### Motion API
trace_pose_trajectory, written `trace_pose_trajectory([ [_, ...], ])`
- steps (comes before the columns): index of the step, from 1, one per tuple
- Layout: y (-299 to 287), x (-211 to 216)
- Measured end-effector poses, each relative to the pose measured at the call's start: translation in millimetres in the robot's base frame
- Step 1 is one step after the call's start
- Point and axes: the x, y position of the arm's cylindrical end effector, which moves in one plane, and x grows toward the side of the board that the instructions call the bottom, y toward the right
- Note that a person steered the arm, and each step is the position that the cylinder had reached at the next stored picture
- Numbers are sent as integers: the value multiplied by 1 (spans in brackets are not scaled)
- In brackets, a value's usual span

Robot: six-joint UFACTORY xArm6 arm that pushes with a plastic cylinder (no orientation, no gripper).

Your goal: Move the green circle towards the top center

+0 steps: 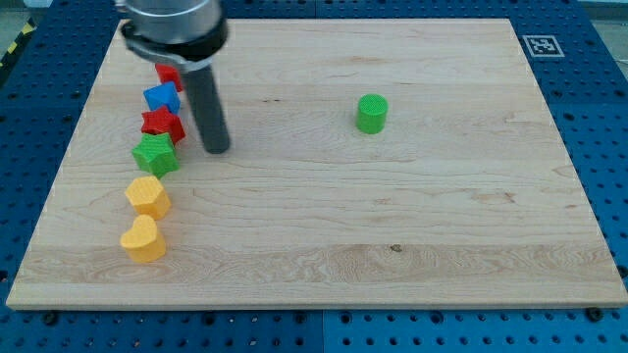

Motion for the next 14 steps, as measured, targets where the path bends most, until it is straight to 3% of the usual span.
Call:
trace_pose_trajectory([
  [2,124,0],
  [6,205,-23],
  [9,121,-46],
  [11,113,-71],
  [14,51,-91],
])
